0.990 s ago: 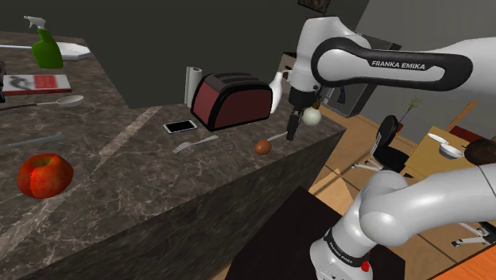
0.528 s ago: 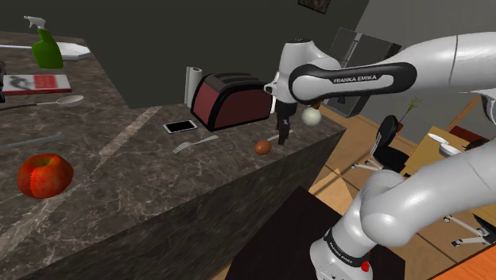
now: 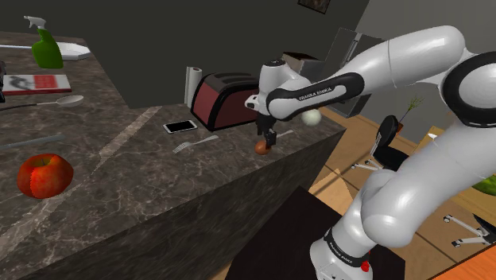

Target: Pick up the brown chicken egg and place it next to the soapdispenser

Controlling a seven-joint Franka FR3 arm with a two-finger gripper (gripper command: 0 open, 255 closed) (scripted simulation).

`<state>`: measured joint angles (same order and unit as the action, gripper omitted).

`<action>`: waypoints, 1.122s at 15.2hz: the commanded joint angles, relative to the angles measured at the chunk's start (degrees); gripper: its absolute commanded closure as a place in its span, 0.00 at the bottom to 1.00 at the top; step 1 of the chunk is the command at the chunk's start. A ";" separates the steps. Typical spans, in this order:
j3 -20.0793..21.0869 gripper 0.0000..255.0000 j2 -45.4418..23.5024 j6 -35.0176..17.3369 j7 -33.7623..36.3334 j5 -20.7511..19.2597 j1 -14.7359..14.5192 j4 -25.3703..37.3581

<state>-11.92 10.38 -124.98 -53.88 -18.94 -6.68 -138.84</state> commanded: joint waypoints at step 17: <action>-1.27 1.00 -6.49 -8.58 -2.58 -1.41 0.57 -1.47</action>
<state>-13.18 3.92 -133.56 -56.46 -20.35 -6.11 -140.28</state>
